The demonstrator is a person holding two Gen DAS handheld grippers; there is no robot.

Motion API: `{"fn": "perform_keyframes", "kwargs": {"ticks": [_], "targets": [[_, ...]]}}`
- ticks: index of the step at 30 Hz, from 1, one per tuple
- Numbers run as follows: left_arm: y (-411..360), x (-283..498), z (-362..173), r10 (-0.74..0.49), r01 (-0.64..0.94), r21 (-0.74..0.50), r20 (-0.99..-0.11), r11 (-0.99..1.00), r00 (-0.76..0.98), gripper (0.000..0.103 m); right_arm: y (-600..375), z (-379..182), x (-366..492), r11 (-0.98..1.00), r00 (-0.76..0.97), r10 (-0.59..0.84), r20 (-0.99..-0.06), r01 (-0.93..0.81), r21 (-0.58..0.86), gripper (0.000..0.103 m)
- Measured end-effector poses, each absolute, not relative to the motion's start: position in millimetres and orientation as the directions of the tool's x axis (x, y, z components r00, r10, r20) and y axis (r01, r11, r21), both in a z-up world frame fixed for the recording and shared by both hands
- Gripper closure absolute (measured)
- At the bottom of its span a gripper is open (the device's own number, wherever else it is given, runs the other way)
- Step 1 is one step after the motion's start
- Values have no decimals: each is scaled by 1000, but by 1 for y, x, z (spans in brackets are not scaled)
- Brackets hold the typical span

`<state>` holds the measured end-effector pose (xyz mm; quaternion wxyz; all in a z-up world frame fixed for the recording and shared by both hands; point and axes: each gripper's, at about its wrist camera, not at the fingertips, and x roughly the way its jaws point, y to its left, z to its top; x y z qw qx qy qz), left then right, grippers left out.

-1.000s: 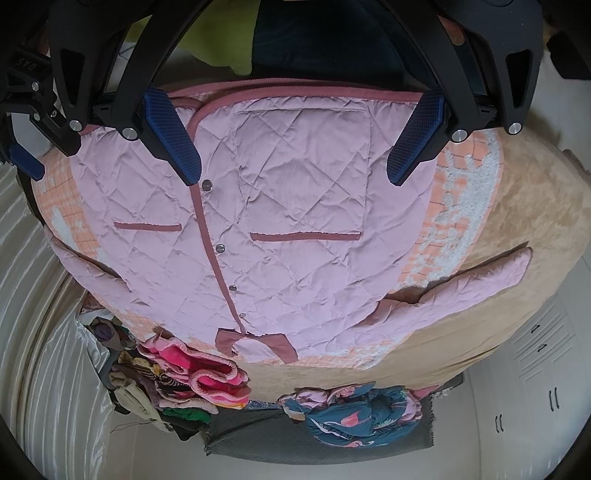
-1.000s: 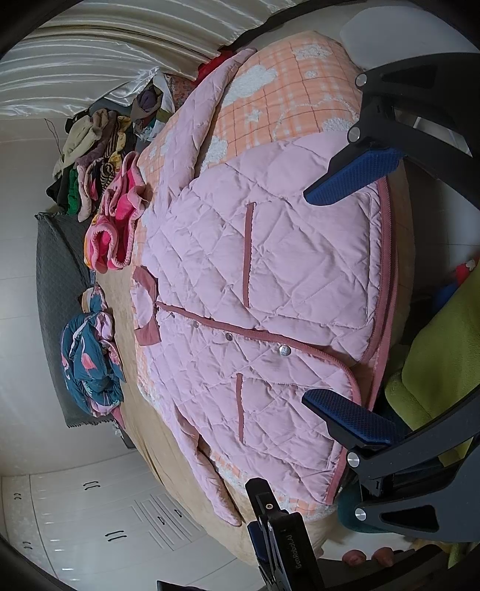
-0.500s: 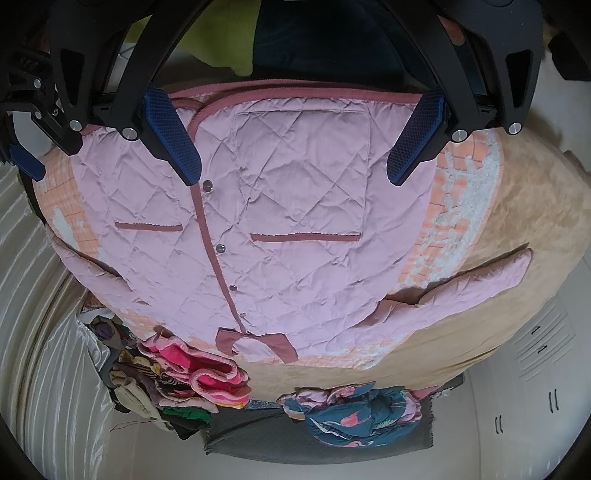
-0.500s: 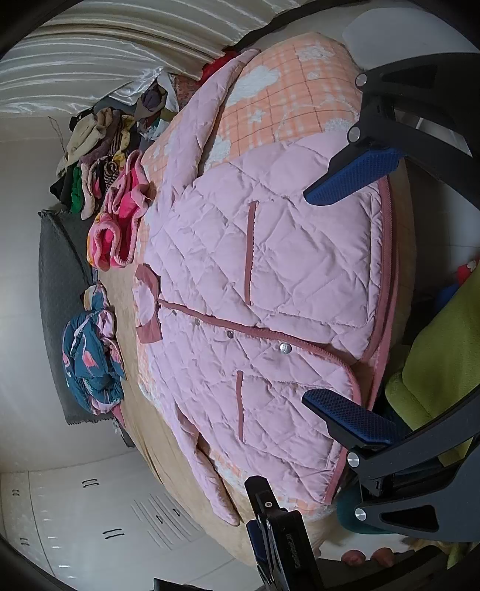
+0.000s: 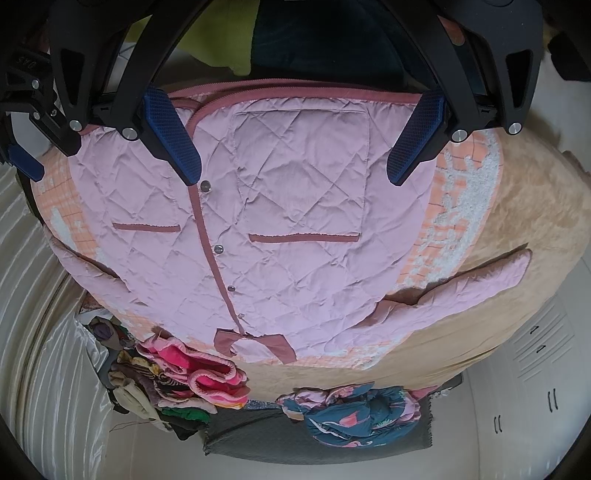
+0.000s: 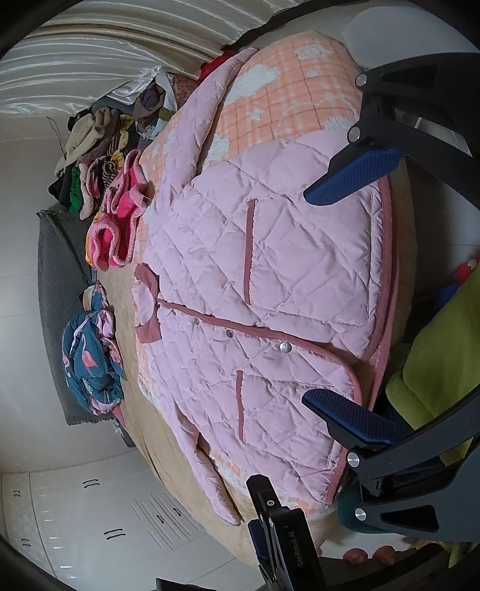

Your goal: Fold large clothes

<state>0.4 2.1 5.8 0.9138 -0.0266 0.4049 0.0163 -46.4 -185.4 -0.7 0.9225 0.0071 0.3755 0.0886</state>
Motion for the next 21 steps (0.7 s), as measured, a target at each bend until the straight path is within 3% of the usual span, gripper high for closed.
{"fn": "perform_keyframes", "kwargs": {"ticks": [21], "targets": [[4,14,2,10,-50,-30,-747,998,665,9,-186,0,-24,983,710,173,-683,-169,74,4]]}}
